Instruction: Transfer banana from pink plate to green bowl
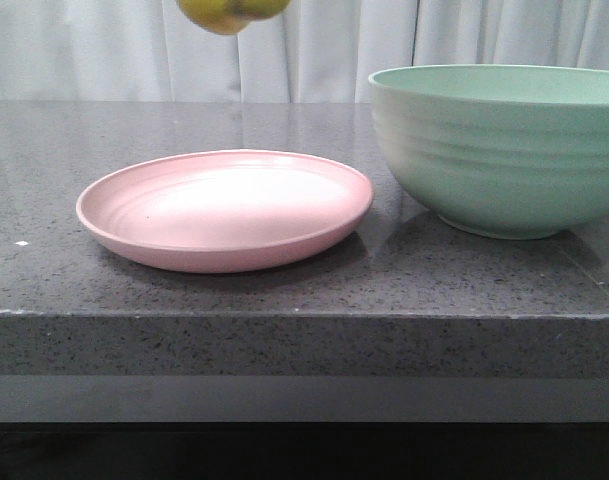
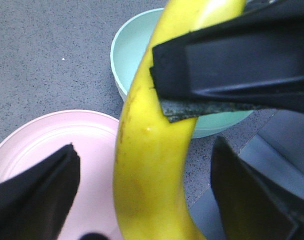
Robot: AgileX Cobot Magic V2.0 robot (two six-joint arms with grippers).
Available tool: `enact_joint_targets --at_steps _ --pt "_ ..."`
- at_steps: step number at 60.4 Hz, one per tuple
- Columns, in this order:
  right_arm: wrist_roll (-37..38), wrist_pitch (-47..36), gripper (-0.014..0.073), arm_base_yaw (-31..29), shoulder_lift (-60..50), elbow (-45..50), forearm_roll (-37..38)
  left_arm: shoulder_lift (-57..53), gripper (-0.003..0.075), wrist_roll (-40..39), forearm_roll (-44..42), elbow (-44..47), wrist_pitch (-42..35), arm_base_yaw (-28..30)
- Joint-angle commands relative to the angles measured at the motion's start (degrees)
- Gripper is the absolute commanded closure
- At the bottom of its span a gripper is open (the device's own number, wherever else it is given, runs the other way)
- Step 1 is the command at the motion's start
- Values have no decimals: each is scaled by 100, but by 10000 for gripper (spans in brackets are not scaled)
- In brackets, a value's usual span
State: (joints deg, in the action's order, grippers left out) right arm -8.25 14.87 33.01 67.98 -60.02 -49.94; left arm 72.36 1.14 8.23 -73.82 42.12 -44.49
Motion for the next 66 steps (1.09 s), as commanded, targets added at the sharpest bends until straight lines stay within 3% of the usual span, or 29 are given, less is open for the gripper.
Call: enact_joint_targets --at_steps 1,11,24,31,40,66 --pt "-158 -378 549 -32 -136 -210 -34 -153 147 -49 47 -210 -397 -33" --pt "-846 -330 549 -425 -136 -445 214 -153 147 -49 47 -210 -397 -33" --pt "-1944 280 549 -1759 -24 -1051 749 -153 147 -49 47 -210 -397 -33" --pt "-2400 503 549 -2150 256 -1144 809 -153 154 -49 47 -210 -397 -33" --pt "-2721 715 549 -2157 832 -1144 940 -153 154 -49 47 -210 -397 -33" --pt "-2721 1340 535 -2156 1636 -1144 1211 -153 154 -49 47 -210 -408 -33"
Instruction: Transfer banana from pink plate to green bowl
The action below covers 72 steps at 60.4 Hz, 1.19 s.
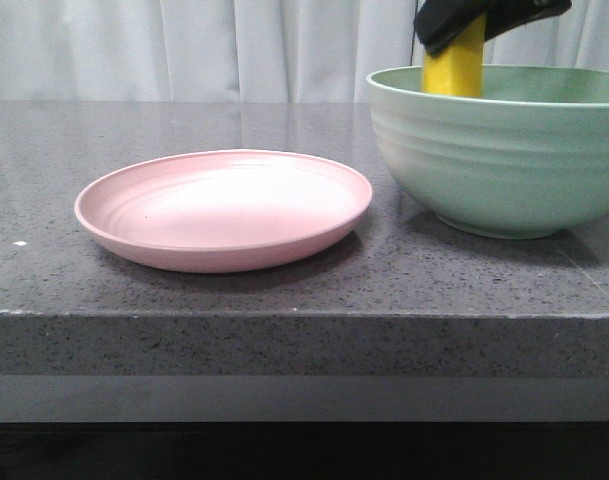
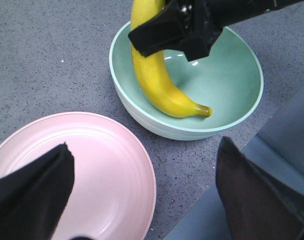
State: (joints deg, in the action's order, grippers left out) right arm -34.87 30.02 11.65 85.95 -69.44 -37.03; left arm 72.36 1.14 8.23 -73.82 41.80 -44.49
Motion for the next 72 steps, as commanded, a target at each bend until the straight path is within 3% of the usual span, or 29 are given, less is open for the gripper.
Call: enact_joint_targets --at_steps 1,28,47,53,59,66,72 --pt "-59 -167 524 -19 -160 -203 -79 -153 154 -49 47 -210 -376 -33" --pt "-54 -146 151 -19 -160 -203 -79 -153 154 -49 47 -210 -376 -33" --pt "28 107 126 -25 -261 -203 -79 -153 154 -49 47 -210 -376 -33" --pt "436 207 183 -49 -409 -209 -45 -153 158 -72 -80 -210 -376 -33" --pt "866 396 346 -134 -576 -209 65 -153 226 -204 -199 -210 -389 106" --pt "1224 616 543 -282 -669 -209 219 -153 426 -204 -212 -210 -389 410" --pt "1260 824 630 -374 -675 -209 231 -153 622 -204 -212 -210 -389 724"
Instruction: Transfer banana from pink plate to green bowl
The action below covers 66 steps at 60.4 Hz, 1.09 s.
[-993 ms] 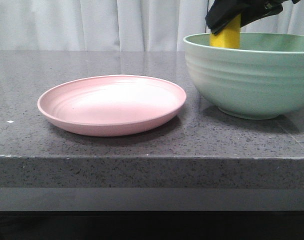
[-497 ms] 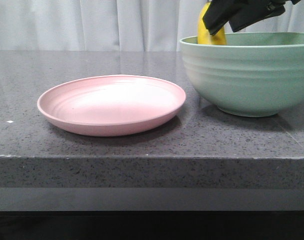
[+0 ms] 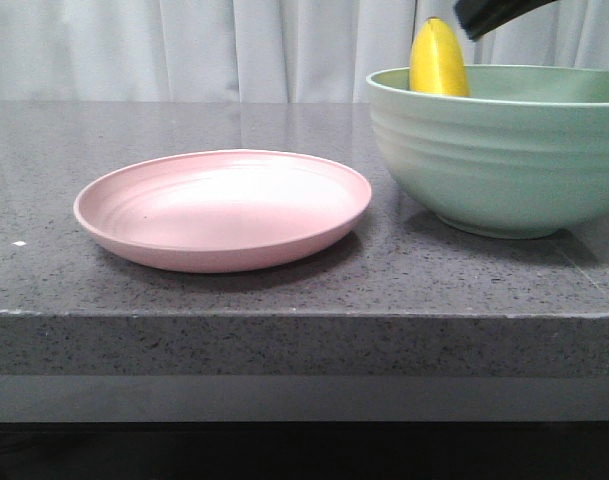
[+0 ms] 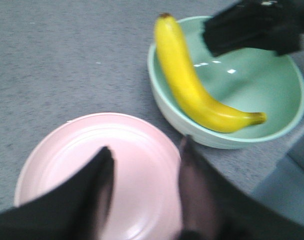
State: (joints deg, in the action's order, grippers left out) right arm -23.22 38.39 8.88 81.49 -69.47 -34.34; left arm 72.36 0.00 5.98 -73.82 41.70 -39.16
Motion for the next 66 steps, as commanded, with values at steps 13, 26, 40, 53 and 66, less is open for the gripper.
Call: enact_joint_targets --at_steps 13,26,40,53,66 --pt "902 668 651 -149 -266 -326 827 -163 741 -131 -186 -210 -379 998" --pt "2098 1187 651 -149 -638 -491 2542 -423 741 -297 -446 44 -439 2186" --pt "1922 -115 651 -130 -1808 444 2602 -1445 741 -297 -446 1267 -1090 3182" --pt "1914 -1423 651 -130 -3216 1912 2602 -2666 741 -249 -533 2505 -1771 3585" --pt "1914 -2437 651 -130 -4669 3383 2602 -3948 741 -249 -533 3798 -2201 3585"
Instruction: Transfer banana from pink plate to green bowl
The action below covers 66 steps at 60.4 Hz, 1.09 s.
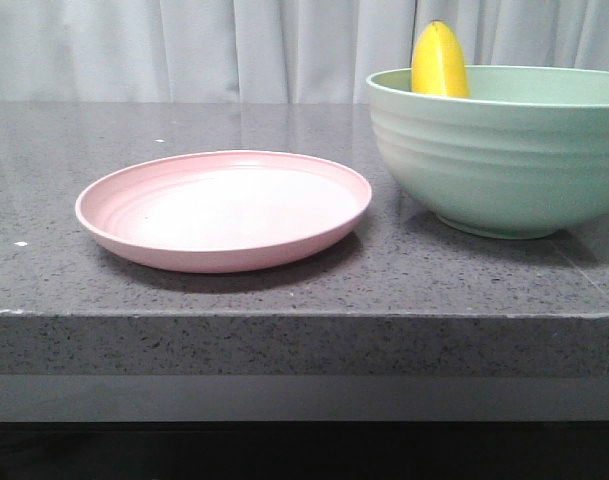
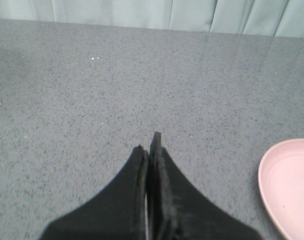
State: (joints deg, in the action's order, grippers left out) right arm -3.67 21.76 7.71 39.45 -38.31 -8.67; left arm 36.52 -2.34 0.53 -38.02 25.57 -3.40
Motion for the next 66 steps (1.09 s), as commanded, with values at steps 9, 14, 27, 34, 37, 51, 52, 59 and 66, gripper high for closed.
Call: enact_joint_targets --at_steps 9,14,27,34,37,51,52,59,66 --pt "-41 -960 651 -13 -1469 1043 34 -1106 741 -16 13 867 -601 10" --pt "-41 -965 651 -13 -1941 1354 34 -1511 741 -16 13 1154 -616 10" --pt "-41 -933 651 -13 -2647 1695 34 -2240 741 -16 13 1492 -700 10" --pt "-15 -919 651 -13 -2672 1695 -41 -2301 741 -16 13 1492 -790 10" --pt "-15 -924 651 -13 -2672 1695 -38 -2301 741 -16 13 1492 -790 10" --pt "-15 -900 651 -13 -2672 1700 -38 -2301 741 -16 13 1492 -790 10" --pt "-15 -894 651 -13 -2672 1700 -38 -2301 741 -16 13 1492 -790 10" --pt "-15 -894 651 -13 -2672 1700 -38 -2301 741 -16 13 1492 -790 10" --pt "-15 -894 651 -13 -2672 1700 -38 -2301 741 -16 13 1492 -790 10"
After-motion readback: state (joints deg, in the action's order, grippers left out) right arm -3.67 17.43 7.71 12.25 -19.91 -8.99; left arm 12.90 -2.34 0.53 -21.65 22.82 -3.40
